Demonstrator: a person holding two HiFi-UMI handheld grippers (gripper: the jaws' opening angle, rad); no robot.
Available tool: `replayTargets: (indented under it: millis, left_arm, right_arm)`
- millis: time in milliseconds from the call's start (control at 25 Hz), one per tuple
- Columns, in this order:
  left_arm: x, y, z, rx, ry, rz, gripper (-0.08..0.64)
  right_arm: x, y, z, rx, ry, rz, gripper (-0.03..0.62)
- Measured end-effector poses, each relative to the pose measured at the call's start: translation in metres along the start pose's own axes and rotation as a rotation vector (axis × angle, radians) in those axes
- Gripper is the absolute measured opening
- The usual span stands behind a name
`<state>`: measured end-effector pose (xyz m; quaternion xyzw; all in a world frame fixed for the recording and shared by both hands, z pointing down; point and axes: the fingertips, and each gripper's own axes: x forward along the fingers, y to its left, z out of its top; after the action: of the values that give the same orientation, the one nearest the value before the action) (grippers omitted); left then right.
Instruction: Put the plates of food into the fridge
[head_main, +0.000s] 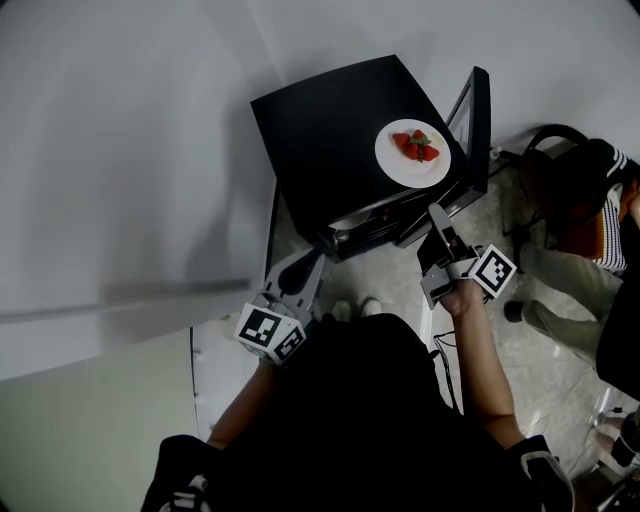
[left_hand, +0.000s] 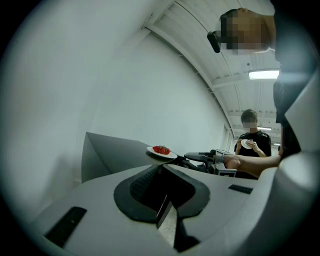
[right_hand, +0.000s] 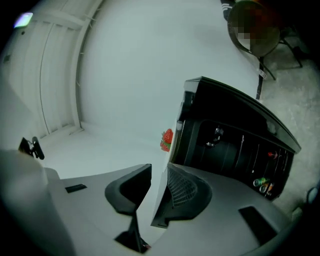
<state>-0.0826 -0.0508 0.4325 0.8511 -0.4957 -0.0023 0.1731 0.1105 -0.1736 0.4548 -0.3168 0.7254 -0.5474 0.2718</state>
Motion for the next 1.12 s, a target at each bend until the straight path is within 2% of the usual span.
replayTargets:
  millis: [200,360,480,680,840,920,960,1040,1120]
  left_arm:
    - [0.001,0.005,-0.002,0.021,0.003,0.010,0.025]
    - [0.013,0.008,-0.004,0.015,0.003,0.019,0.025]
    - [0.016,0.009,-0.004,0.008,0.001,0.025,0.025]
    - [0.020,0.007,-0.006,-0.003,0.009,0.016,0.025]
    - [0.020,0.012,-0.006,-0.012,0.009,0.034,0.025]
    - [0.018,0.014,-0.005,-0.014,0.007,0.041,0.025]
    - [0.017,0.014,-0.006,-0.014,0.008,0.039,0.025]
    - [0.016,0.015,-0.009,-0.016,0.017,0.033,0.025]
    - [0.017,0.014,-0.013,-0.016,0.025,0.027,0.025]
  right_arm:
    - [0.009,-0.011,0.016,0.077,-0.051,-0.032,0.106]
    - [0.023,-0.025,0.027,0.137,-0.052,-0.070,0.152]
    - [0.028,-0.029,0.031,0.173,-0.053,-0.092,0.153]
    - [0.037,-0.032,0.035,0.205,-0.026,-0.131,0.160]
    - [0.040,-0.037,0.034,0.193,0.001,-0.168,0.158]
    - [0.039,-0.039,0.032,0.181,0.013,-0.182,0.137]
    - [0.038,-0.039,0.031,0.177,0.017,-0.185,0.102]
    - [0.038,-0.035,0.030,0.178,0.020,-0.167,0.087]
    - [0.037,-0.033,0.031,0.183,0.014,-0.144,0.035]
